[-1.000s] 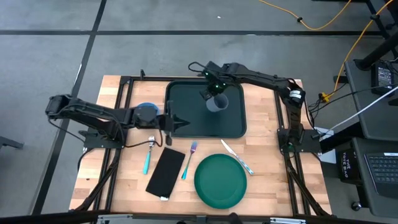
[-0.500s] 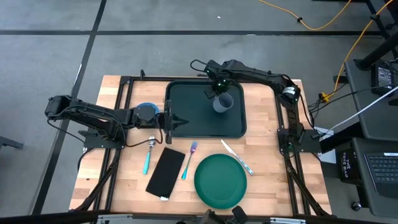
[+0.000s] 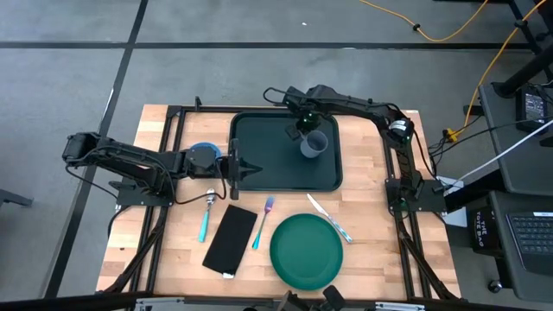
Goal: Set up tray
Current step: Put the gray cup on the top left of the black serving tray
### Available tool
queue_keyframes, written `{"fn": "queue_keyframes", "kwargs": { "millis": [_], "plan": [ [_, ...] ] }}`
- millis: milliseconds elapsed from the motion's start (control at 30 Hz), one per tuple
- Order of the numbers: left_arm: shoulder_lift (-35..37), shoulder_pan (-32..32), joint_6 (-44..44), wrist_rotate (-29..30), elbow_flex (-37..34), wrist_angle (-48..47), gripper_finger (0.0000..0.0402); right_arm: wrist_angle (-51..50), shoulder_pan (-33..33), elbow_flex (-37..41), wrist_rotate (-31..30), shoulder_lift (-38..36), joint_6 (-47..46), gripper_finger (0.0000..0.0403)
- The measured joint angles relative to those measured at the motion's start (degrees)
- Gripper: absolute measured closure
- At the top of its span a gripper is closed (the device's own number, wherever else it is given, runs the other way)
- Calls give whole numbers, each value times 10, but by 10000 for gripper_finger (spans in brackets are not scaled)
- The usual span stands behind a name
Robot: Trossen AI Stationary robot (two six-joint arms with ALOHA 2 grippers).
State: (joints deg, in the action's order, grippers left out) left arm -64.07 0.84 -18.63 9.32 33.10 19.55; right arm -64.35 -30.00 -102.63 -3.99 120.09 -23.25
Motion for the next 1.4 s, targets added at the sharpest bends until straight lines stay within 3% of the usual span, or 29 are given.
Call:
{"fn": "queue_keyframes", "kwargs": {
  "millis": [1000,1400],
  "plan": [
    [0,0,5,0,0,0,397,24,3,0,-3,0,29,323],
    [0,0,12,0,0,0,394,72,6,0,41,0,56,318]
  ]
}}
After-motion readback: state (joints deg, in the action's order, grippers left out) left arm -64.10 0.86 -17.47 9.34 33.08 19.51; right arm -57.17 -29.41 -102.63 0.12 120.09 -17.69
